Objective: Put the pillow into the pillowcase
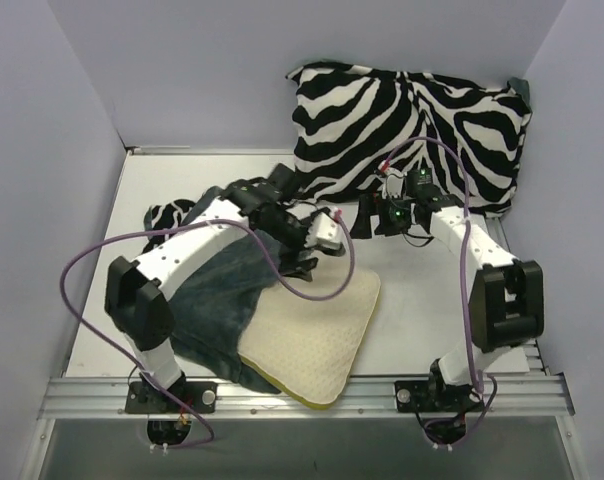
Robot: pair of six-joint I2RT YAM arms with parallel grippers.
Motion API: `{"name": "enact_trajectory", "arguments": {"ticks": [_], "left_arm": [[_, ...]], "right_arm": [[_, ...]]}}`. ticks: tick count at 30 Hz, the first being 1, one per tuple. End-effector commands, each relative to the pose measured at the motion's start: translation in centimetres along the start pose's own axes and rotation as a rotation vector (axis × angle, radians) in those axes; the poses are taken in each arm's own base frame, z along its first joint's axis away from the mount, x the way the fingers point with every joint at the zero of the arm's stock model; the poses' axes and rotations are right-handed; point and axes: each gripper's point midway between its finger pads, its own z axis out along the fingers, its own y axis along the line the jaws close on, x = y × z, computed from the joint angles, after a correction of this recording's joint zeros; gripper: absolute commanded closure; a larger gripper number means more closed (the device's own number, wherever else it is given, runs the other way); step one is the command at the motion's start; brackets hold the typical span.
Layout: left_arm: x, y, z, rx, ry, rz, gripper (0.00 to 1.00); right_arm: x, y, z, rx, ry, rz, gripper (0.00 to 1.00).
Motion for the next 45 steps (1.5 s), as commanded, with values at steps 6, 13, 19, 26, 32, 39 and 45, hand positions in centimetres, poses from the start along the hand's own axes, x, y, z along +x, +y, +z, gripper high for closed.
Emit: {"name": "enact_trajectory", "arguments": {"ticks": [6, 13, 19, 26, 32, 39, 45], "left_arm": [[1.7, -5.6, 8.5, 0.327, 0.222, 0.296, 0.03], [-0.1, -9.1, 8.9, 0.417, 0.238, 0.313, 0.03], [-2.6, -9.3, 9.5, 0.251, 0.332, 0.336, 0.03], [-1.8, -6.3, 12.0, -0.180, 0.534, -0.180, 0.03], [-3.3, -4.3, 9.5, -0.681, 0.472, -0.518, 0.02], [-5.6, -5.2, 10.5, -0.684, 0.338, -0.696, 0.03], [-6.4, -8.3, 13.4, -0.613, 0.306, -0.804, 0.03]], "right_arm": [[2.8, -1.8, -1.3, -0.075, 0.114, 0.269, 0.05], [4.4, -2.1, -3.4, -0.068, 0.117, 0.291, 0.05], [5.9, -2.2, -4.5, -0.044, 0.119, 0.332, 0.04], [6.1, -3.4, -6.0, 0.012, 0.088, 0.407, 0.04], [6.0, -4.4, -7.1, 0.016, 0.055, 0.456, 0.04], [5.2, -6.2, -8.8, 0.001, -0.015, 0.591, 0.03], [4.3, -7.0, -10.2, -0.008, -0.064, 0.602, 0.03]]}}
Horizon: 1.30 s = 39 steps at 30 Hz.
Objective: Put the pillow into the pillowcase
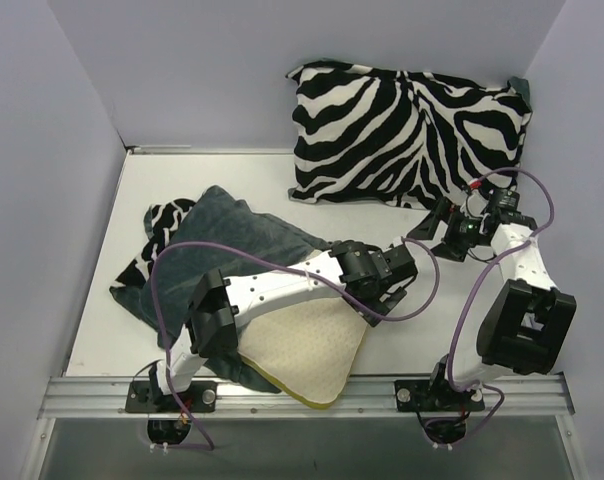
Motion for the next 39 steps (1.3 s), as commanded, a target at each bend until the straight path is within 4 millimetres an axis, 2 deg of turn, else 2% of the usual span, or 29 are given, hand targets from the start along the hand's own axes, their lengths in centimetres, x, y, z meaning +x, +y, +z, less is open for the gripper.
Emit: {"name": "enact_trajectory", "arguments": {"ticks": [1, 3, 5, 9, 14, 16, 17, 18, 19, 20, 21, 22, 23, 24, 25, 27, 28, 29, 30, 31, 32, 34, 35, 37, 39], "left_arm": [[-1.2, -3.0, -1.9, 0.068, -0.076, -0.110, 0.03], [-0.1, -4.1, -1.1, 0.053, -0.054, -0.085, 0.03], [1.6, -4.2, 1.5, 0.012, 0.009, -0.073, 0.03], [6.2, -2.5, 7.5, -0.111, 0.158, -0.014, 0.02], [9.0, -0.5, 11.3, -0.160, 0.261, 0.005, 0.03], [8.2, 0.3, 11.7, -0.121, 0.267, 0.008, 0.31], [7.2, -0.7, 11.0, -0.040, 0.261, -0.007, 0.52], [6.4, -1.4, 10.4, 0.053, 0.258, -0.013, 0.84], [4.2, -1.5, 8.8, 0.174, 0.208, -0.002, 0.99], [2.6, -2.2, 7.1, 0.299, 0.186, -0.021, 1.00], [2.3, -5.0, 3.9, 0.584, 0.212, -0.029, 1.00], [-1.6, -3.8, -0.4, 0.809, 0.050, -0.025, 1.00], [-3.2, -3.6, -3.6, 0.974, -0.030, -0.036, 1.00], [-3.1, -3.8, -6.6, 1.155, -0.055, -0.050, 1.00], [-4.9, -2.6, -10.4, 1.196, -0.164, -0.034, 1.00], [-5.5, -0.5, -14.2, 1.292, -0.251, 0.024, 1.00], [-5.4, 0.6, -16.8, 1.326, -0.295, 0.040, 1.00], [-5.7, 2.6, -17.5, 1.346, -0.329, 0.012, 1.00], [-5.3, 3.5, -18.5, 1.365, -0.349, 0.006, 1.00], [-4.7, 4.4, -19.0, 1.394, -0.359, 0.015, 1.00], [-4.8, 6.4, -19.0, 1.387, -0.395, 0.000, 1.00], [-4.3, 8.0, -19.2, 1.417, -0.409, -0.018, 1.00], [-4.5, 9.1, -19.3, 1.411, -0.433, -0.025, 1.00], [-4.3, 9.7, -19.8, 1.419, -0.461, -0.010, 1.00], [-4.5, 10.0, -20.6, 1.412, -0.496, 0.011, 1.00]], "right_arm": [[-0.4, 1.4, -1.5, -0.048, -0.021, -0.007, 0.03], [-0.3, 1.2, -1.6, -0.048, -0.022, -0.010, 0.03], [-0.1, 0.9, -1.6, -0.050, -0.021, -0.008, 0.03], [0.7, 0.5, -1.4, -0.046, -0.012, -0.024, 0.03], [2.1, 0.3, -1.4, -0.046, 0.003, -0.023, 0.03], [2.5, 0.1, -1.3, -0.040, 0.007, -0.021, 0.03], [2.6, 0.1, -1.3, -0.042, 0.006, -0.019, 0.03], [2.8, 0.0, -1.2, -0.044, 0.015, -0.009, 0.03], [2.9, 0.0, -1.1, -0.048, 0.018, -0.005, 0.04], [3.1, 0.0, -1.0, -0.052, 0.022, 0.004, 0.04], [3.1, 0.0, -0.9, -0.057, 0.026, 0.009, 0.04], [3.6, 0.0, -0.7, -0.061, 0.035, 0.015, 0.05], [3.7, 0.1, -0.5, -0.064, 0.036, 0.018, 0.05], [3.7, 0.2, -0.4, -0.068, 0.029, 0.011, 0.05], [4.5, 0.2, 0.1, -0.069, 0.051, 0.025, 0.05], [5.1, 0.5, 0.8, -0.071, 0.060, 0.016, 0.05], [6.5, 0.8, 1.5, -0.077, 0.094, 0.035, 0.05], [6.6, 0.9, 2.1, -0.082, 0.089, 0.025, 0.06], [7.1, 1.1, 2.5, -0.082, 0.095, 0.028, 0.06], [8.7, 1.6, 3.3, -0.088, 0.139, 0.054, 0.08], [8.6, 1.9, 4.0, -0.099, 0.126, 0.037, 0.10], [9.9, 3.1, 5.2, -0.115, 0.162, 0.069, 0.21], [9.9, 3.4, 6.1, -0.131, 0.148, 0.054, 0.25], [10.9, 4.5, 7.7, -0.140, 0.162, 0.031, 0.30], [10.2, 5.4, 9.5, -0.162, 0.131, 0.045, 0.29]]}}
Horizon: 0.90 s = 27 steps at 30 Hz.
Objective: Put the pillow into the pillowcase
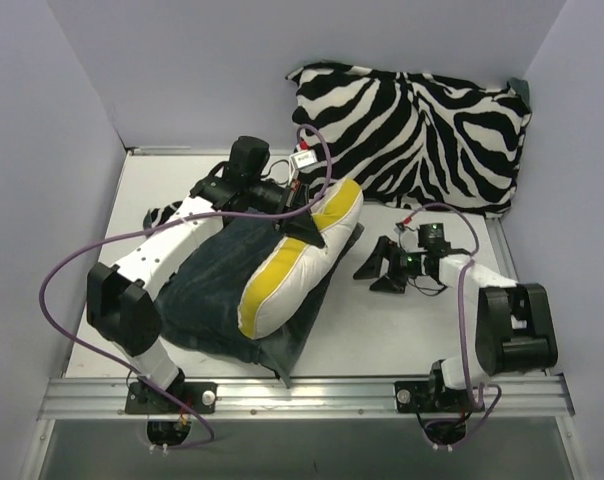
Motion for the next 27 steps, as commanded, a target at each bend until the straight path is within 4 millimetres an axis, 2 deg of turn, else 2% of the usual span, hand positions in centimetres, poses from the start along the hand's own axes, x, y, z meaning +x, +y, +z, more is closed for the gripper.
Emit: {"name": "enact_trajectory", "arguments": {"ticks": [1, 3, 6, 7, 8, 10, 11, 12, 13, 14, 16, 17, 18, 19, 20, 21, 22, 23, 24, 25, 26, 27], "left_arm": [[-0.1, -3.0, -0.5, 0.158, 0.028, 0.119, 1.00], [0.0, -2.9, -0.4, 0.153, 0.021, 0.124, 1.00], [-0.4, -2.9, -0.4, 0.150, 0.010, 0.140, 1.00], [-0.5, -2.8, -0.4, 0.151, 0.008, 0.143, 1.00], [-0.7, -3.0, -0.4, 0.151, 0.005, 0.150, 1.00], [-1.1, -3.0, -0.5, 0.150, 0.002, 0.155, 1.00], [-1.3, -3.2, -0.6, 0.151, 0.000, 0.167, 1.00], [-1.3, -3.2, -0.6, 0.146, -0.002, 0.162, 1.00], [-1.3, -3.2, -0.7, 0.145, -0.002, 0.164, 1.00], [-1.4, -3.2, -0.8, 0.135, -0.009, 0.163, 1.00], [-1.4, -2.6, -0.8, 0.104, -0.025, 0.147, 1.00], [-1.5, -2.1, -1.0, 0.078, -0.040, 0.136, 1.00], [-1.0, -1.2, -1.2, 0.027, -0.046, 0.100, 1.00], [-1.2, 0.8, -1.4, -0.083, -0.080, 0.076, 1.00], [-1.0, 2.5, -1.9, -0.183, -0.093, 0.111, 1.00], [0.6, 4.0, -2.3, -0.279, -0.070, 0.040, 1.00], [1.9, 7.4, -3.0, -0.463, -0.058, 0.023, 1.00], [3.5, 9.5, -3.2, -0.580, 0.005, 0.065, 1.00], [6.2, 10.5, -1.1, -0.674, 0.108, 0.077, 1.00], [8.5, 13.0, -0.9, -0.843, 0.188, 0.099, 1.00], [9.8, 16.6, -2.0, -1.061, 0.256, 0.123, 1.00], [11.5, 17.1, 0.2, -1.079, 0.321, 0.171, 1.00]], "right_arm": [[-2.9, 2.3, 2.7, -0.053, -0.098, -0.005, 0.29], [-3.7, 3.4, 4.9, -0.087, -0.111, -0.019, 0.23], [-4.2, 3.9, 8.1, -0.103, -0.108, 0.009, 0.12], [-4.5, 4.0, 8.7, -0.106, -0.115, 0.012, 0.11], [-4.1, 3.2, 9.9, -0.076, -0.103, 0.031, 0.11], [-3.6, 3.8, 11.4, -0.081, -0.085, 0.025, 0.11], [-3.3, 3.1, 12.3, -0.062, -0.076, 0.042, 0.10], [-2.8, 3.5, 13.1, -0.064, -0.056, 0.055, 0.11], [-3.1, 4.2, 13.7, -0.081, -0.059, 0.050, 0.12], [-2.7, 3.3, 14.7, -0.060, -0.038, 0.074, 0.14], [-2.8, 4.3, 15.3, -0.103, -0.013, 0.092, 0.41], [-3.1, 4.6, 14.9, -0.122, -0.011, 0.096, 0.56], [-2.9, 5.4, 13.9, -0.168, 0.014, 0.095, 0.80], [-3.7, 4.9, 12.3, -0.180, -0.003, 0.127, 0.95], [-4.5, 6.6, 9.8, -0.230, -0.024, 0.101, 1.00], [-4.7, 7.0, 8.1, -0.247, -0.025, 0.099, 1.00], [-4.4, 5.8, 5.7, -0.226, 0.007, 0.171, 1.00], [-4.8, 7.1, 3.2, -0.238, -0.027, 0.060, 1.00], [-4.5, 7.1, 1.9, -0.228, -0.025, 0.021, 1.00], [-2.5, 6.8, 0.8, -0.196, 0.043, 0.043, 1.00], [-1.9, 7.3, -0.1, -0.200, 0.046, -0.073, 1.00], [-1.1, 7.4, -0.4, -0.195, 0.068, -0.090, 1.00]]}}
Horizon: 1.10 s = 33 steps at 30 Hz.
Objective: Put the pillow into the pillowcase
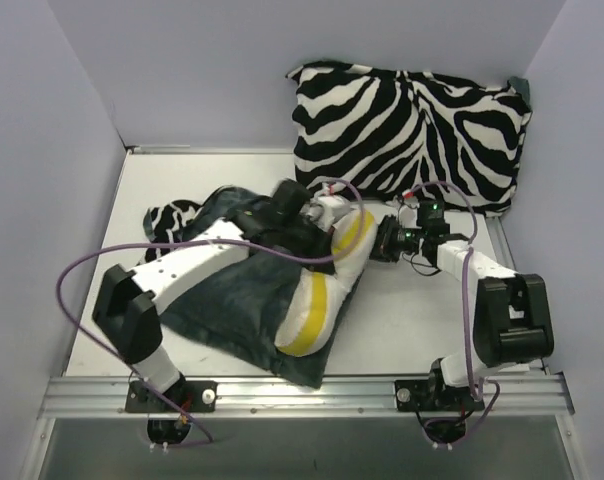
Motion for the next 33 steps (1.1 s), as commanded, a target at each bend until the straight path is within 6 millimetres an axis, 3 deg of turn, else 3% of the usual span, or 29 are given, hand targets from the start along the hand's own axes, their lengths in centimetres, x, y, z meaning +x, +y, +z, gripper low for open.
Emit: {"name": "enact_trajectory", "arguments": {"ticks": [1, 2, 5, 7, 11, 13, 17, 21, 24, 26, 28, 30, 31, 33], "left_arm": [[7.8, 6.6, 3.9, -0.538, 0.258, 0.212, 1.00], [8.8, 8.8, 5.1, -0.642, 0.275, 0.167, 1.00], [8.9, 12.6, 7.9, -0.779, 0.277, 0.075, 1.00], [8.7, 16.4, 6.9, -0.957, 0.280, 0.053, 1.00], [11.0, 22.5, 5.4, -1.191, 0.382, -0.016, 1.00], [11.9, 24.7, 3.6, -1.276, 0.409, -0.027, 1.00], [12.2, 28.6, -3.1, -1.392, 0.406, -0.128, 1.00], [13.6, 30.4, -9.1, -1.521, 0.455, -0.146, 1.00], [14.7, 30.7, -11.8, -1.588, 0.505, -0.126, 1.00], [14.9, 30.3, -11.4, -1.534, 0.525, -0.124, 1.00], [15.1, 27.8, -7.1, -1.315, 0.534, -0.100, 1.00], [14.0, 24.6, -4.0, -1.140, 0.523, 0.020, 1.00], [13.7, 21.5, -1.5, -1.077, 0.523, 0.132, 1.00], [12.5, 17.5, 0.5, -0.960, 0.497, 0.239, 0.98]], "right_arm": [[5.2, 2.2, -3.3, -0.022, 0.183, -0.148, 1.00], [5.9, 2.1, -3.0, -0.021, 0.208, -0.153, 1.00], [6.8, 1.2, -2.6, -0.002, 0.246, -0.100, 1.00], [7.3, 0.3, -3.0, 0.011, 0.251, -0.054, 1.00], [8.3, -1.3, -4.5, 0.042, 0.281, -0.013, 1.00], [8.6, -2.2, -5.2, 0.060, 0.283, 0.005, 1.00], [8.7, -3.3, -6.3, 0.087, 0.289, 0.025, 1.00], [8.1, -4.1, -7.8, 0.098, 0.295, 0.021, 1.00], [8.1, -3.7, -8.6, 0.088, 0.337, 0.021, 1.00], [8.2, -3.1, -8.1, 0.060, 0.374, 0.038, 1.00], [7.6, -2.6, -7.3, 0.056, 0.394, 0.010, 1.00], [6.8, -1.3, -6.2, 0.042, 0.412, -0.017, 1.00], [6.3, -1.4, -5.6, 0.040, 0.417, -0.007, 1.00], [4.9, -0.6, -4.9, 0.027, 0.403, -0.005, 1.00]]}}
